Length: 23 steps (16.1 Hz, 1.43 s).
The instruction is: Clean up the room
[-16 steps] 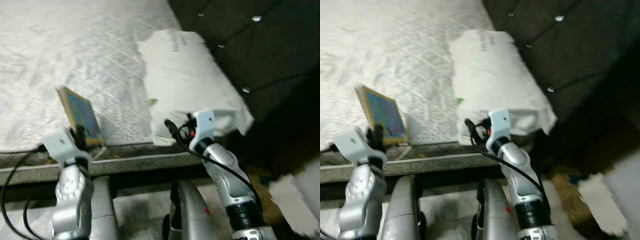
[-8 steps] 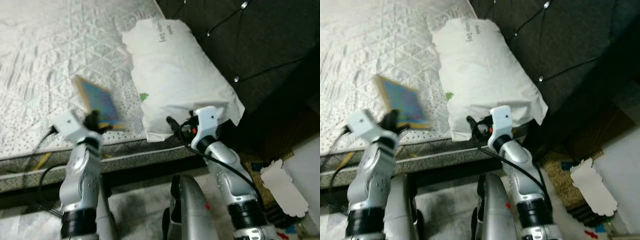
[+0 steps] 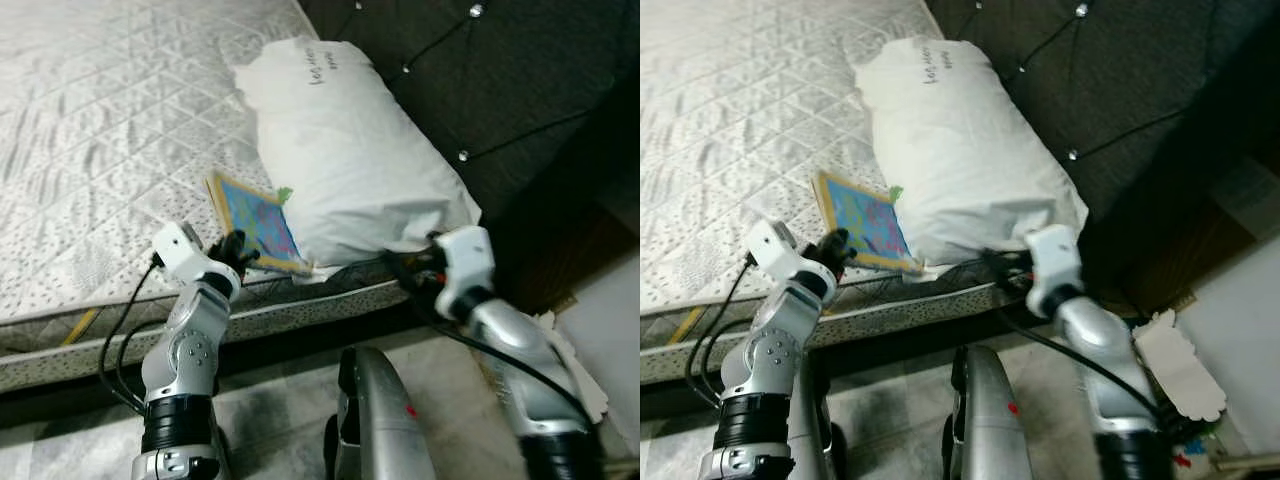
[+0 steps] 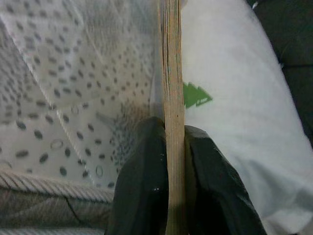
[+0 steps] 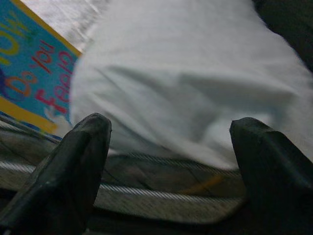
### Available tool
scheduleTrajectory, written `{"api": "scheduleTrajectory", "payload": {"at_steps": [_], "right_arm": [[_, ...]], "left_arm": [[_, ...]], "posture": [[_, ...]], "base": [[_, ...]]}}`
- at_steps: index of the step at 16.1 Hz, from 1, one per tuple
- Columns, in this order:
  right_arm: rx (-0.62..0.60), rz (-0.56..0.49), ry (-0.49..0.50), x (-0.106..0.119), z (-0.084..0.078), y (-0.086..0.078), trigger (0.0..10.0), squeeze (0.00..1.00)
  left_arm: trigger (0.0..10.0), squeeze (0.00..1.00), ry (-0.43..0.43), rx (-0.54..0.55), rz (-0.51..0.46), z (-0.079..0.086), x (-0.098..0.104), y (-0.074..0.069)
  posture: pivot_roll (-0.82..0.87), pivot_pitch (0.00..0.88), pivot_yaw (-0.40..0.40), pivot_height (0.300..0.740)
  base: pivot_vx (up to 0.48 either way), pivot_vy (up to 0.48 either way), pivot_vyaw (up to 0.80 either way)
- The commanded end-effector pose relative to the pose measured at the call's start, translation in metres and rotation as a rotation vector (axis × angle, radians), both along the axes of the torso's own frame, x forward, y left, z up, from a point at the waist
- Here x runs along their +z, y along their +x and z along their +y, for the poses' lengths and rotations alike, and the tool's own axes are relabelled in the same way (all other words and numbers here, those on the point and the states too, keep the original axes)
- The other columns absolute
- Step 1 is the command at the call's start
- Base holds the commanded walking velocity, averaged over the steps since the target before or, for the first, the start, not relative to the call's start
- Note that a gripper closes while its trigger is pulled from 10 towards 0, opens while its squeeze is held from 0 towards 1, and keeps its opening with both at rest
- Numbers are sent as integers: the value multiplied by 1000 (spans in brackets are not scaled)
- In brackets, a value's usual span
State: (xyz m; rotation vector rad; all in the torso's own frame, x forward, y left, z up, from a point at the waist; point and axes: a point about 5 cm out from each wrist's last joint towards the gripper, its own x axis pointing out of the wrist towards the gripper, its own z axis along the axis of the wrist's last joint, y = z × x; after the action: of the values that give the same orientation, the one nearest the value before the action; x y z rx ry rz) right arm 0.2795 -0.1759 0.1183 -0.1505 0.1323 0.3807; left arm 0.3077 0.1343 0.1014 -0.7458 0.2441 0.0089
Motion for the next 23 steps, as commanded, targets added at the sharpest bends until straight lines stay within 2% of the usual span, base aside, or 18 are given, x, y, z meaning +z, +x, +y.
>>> {"api": "scheduleTrajectory", "payload": {"at_steps": [1,3,5,7,9,15,17,20,23], "right_arm": [[-1,-25,-17,9,-7,0,10000,0],[-4,-27,-32,11,-11,1,10000,0],[-1,-26,-35,11,-11,3,10000,0],[27,-28,-26,9,-3,4,10000,0],[43,-32,-20,9,3,5,10000,0],[44,-33,-7,8,8,7,10000,0],[36,-33,-11,7,6,6,10000,0],[25,-38,-29,9,-1,4,10000,0],[17,-45,-42,12,-6,4,10000,0]], "left_arm": [[10000,0,-23,-43,22,-6,-1,4],[10000,0,20,-13,33,4,-1,8],[10000,0,32,27,-16,14,12,10],[10000,0,78,83,-73,28,27,6],[10000,0,99,102,-90,35,33,0],[10000,0,89,98,-28,36,21,-6],[10000,0,78,45,14,35,9,4],[10000,0,91,25,21,47,9,23],[10000,0,90,-33,44,54,3,35]], "posture": [[-204,114,-141,550],[-210,110,-145,550],[-199,104,-149,550],[-175,99,-152,550],[-162,101,-151,550],[-157,102,-144,550],[-168,102,-143,550],[-203,103,-146,550],[-231,102,-154,550]], "base": [[0,0,0],[0,0,0],[0,0,0],[0,0,0],[0,0,0],[0,0,0],[0,0,0],[0,0,0],[0,0,0]]}}
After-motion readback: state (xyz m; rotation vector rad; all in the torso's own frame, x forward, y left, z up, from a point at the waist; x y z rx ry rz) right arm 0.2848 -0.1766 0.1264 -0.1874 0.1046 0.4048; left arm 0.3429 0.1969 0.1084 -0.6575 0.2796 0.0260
